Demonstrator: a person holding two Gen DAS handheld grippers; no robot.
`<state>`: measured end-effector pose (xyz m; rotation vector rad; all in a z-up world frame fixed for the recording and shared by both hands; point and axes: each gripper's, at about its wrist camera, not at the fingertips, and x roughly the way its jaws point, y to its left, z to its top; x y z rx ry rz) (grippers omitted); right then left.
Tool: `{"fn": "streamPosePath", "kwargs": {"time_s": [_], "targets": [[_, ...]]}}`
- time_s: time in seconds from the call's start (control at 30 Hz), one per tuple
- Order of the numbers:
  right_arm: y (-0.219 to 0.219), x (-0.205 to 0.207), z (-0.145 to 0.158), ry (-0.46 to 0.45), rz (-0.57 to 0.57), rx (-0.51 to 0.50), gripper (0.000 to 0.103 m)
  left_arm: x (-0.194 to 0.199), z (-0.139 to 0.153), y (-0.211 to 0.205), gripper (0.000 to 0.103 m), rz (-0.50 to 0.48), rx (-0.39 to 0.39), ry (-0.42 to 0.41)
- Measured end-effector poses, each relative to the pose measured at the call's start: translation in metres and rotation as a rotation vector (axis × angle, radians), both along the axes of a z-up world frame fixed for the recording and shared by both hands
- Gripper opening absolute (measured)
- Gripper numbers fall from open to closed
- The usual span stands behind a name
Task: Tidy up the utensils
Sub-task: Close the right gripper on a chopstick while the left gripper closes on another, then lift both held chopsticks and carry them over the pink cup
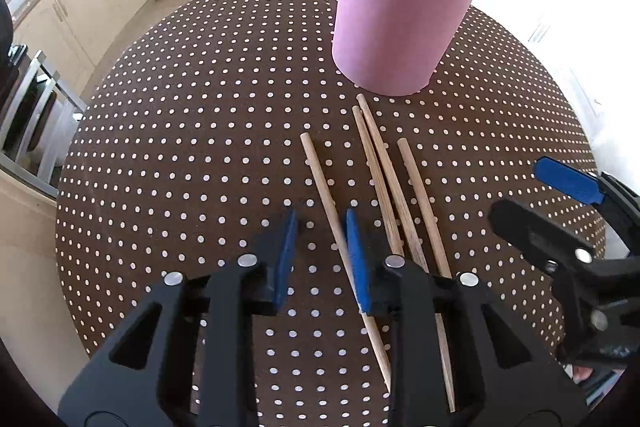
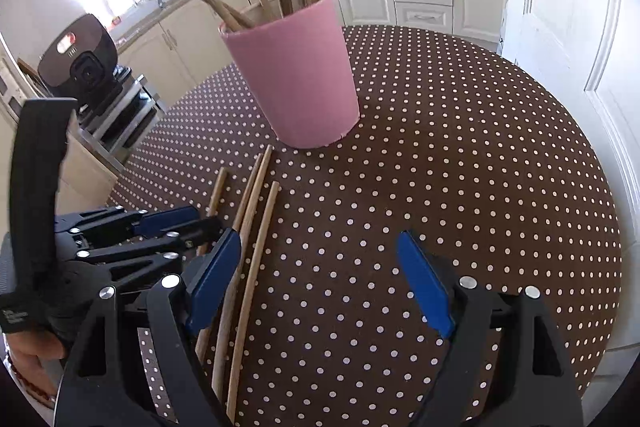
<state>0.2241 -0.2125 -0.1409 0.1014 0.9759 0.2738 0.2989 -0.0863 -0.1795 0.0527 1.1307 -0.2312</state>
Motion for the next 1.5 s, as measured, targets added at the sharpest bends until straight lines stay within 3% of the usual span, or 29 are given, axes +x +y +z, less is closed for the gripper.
{"fn": "streamPosePath", "kwargs": {"time_s": [0.17,0.4,0.6,0.73,0.87,1.17,1.5], "targets": [[0.019,0.009,-0.007,0.034,0.034,-0.078,0.077,0.003,-0.002,0.005,0.013,-0.007,-0.010,0.012],[0.048,0.024,-0.015,0.099,0.107,-0.138,0.042,0.005,-0.012,0.021,0.012,-0.019,-0.058,0.033],[0.062,0.035,-0.017,0.151,0.138,-0.142,0.029,0.003,-0.007,0.036,0.011,-0.023,-0.078,0.040],[0.074,0.040,-0.019,0.161,0.155,-0.194,0.023,0.001,-0.002,0.048,0.011,-0.024,-0.074,0.041],[0.080,0.045,-0.021,0.154,0.141,-0.233,0.010,0.003,-0.001,0.043,0.011,-0.014,-0.059,0.038],[0.068,0.037,-0.016,0.111,0.114,-0.171,0.004,-0.002,0.003,0.050,0.005,0.022,-0.120,0.017],[0.050,0.001,0.044,-0.058,0.131,0.000,0.004,-0.038,0.066,0.068,0.005,0.005,-0.182,-0.136]]}}
